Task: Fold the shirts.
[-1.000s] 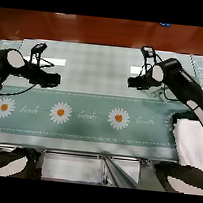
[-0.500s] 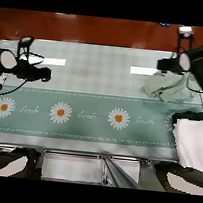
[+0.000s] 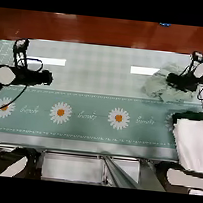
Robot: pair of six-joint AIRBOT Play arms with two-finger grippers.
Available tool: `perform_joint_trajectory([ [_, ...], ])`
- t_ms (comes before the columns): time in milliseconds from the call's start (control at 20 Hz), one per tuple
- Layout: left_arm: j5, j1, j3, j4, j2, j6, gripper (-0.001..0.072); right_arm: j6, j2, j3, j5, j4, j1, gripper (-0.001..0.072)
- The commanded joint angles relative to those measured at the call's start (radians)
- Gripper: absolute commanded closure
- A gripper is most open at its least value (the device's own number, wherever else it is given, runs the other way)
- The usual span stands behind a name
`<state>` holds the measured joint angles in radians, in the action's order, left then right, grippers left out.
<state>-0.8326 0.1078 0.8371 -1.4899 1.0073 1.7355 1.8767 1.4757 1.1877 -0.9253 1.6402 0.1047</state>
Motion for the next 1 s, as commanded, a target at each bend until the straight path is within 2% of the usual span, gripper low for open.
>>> perform_joint_trajectory([
  [0, 0.033, 0.007, -0.016, 0.016, 0.011, 0.006, 0.0197, -0.024, 0.128, -0.009, 0.06, -0.112, 0.014, 0.031],
  [50, 0.035, 0.007, -0.016, 0.016, 0.012, 0.006, 0.0197, -0.048, 0.155, -0.009, 0.063, -0.143, 0.012, 0.0315],
  [100, 0.037, 0.007, -0.016, 0.016, 0.013, 0.006, 0.0197, -0.074, 0.173, -0.009, 0.066, -0.176, 0.012, 0.0355],
  [150, 0.04, 0.006, -0.016, 0.016, 0.013, 0.006, 0.0197, -0.11, 0.179, -0.009, 0.068, -0.205, 0.012, 0.0536],
  [200, 0.043, 0.006, -0.016, 0.016, 0.013, 0.006, 0.0197, -0.155, 0.174, -0.006, 0.07, -0.233, 0.012, 0.0686],
  [350, 0.028, -0.017, -0.001, -0.039, 0.01, 0.002, 0.0197, -0.208, 0.113, 0.048, 0.026, -0.244, 0.012, 0.0687],
  [450, -0.03, -0.065, 0.036, -0.066, -0.003, 0.001, 0.0198, -0.236, 0.037, 0.126, -0.012, -0.243, 0.012, 0.0688],
  [650, -0.081, -0.152, 0.066, -0.062, -0.112, 0.002, 0.0198, -0.278, -0.142, 0.334, -0.075, -0.255, 0.012, 0.0688],
  [950, -0.089, -0.151, 0.065, -0.017, -0.253, 0.002, 0.0198, -0.32, -0.335, 0.621, -0.132, -0.318, 0.012, 0.0688],
])
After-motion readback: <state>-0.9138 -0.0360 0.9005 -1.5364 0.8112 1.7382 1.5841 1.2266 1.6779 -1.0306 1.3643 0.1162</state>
